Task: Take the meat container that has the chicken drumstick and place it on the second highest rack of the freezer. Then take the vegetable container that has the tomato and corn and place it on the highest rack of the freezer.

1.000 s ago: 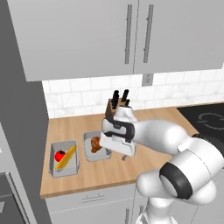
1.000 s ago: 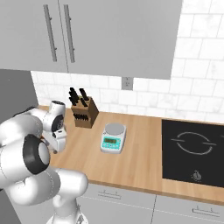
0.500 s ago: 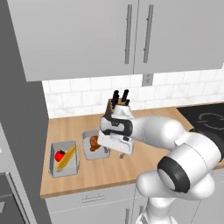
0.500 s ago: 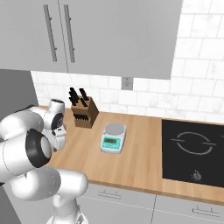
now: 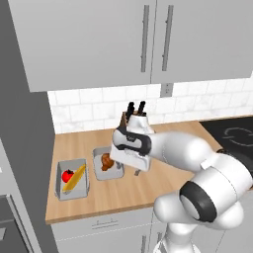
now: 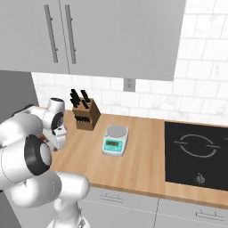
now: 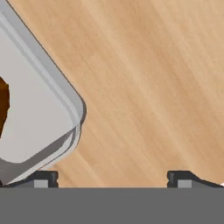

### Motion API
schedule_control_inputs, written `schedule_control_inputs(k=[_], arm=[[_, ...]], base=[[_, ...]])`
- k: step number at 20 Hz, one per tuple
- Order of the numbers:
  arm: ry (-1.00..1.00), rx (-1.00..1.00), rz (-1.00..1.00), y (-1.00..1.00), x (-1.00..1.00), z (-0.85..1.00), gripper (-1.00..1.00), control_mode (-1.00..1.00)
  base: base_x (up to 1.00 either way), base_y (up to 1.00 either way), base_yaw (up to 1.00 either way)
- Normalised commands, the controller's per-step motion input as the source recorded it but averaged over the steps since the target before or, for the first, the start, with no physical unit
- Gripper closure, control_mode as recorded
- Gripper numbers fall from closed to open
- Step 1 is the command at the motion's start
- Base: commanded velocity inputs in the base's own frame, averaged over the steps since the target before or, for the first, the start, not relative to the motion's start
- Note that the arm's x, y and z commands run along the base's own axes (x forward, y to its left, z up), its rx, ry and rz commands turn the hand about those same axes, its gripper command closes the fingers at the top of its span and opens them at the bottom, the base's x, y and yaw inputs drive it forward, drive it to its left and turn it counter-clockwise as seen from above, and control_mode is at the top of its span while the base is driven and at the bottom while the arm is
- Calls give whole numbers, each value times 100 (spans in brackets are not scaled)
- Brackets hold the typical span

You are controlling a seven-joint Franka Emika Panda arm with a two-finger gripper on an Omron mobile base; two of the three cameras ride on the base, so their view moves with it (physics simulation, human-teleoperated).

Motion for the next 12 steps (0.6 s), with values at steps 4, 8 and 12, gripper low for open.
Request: schedule_control_inputs(k=[4, 8, 12], arm=[[-7, 0, -5, 10, 10, 13, -100, -100], [2, -3, -6, 10, 35, -14, -100, -100], [7, -2, -3, 0, 17, -31, -100, -100]], base=[[0, 0, 0], [0, 0, 0], [0, 0, 0]])
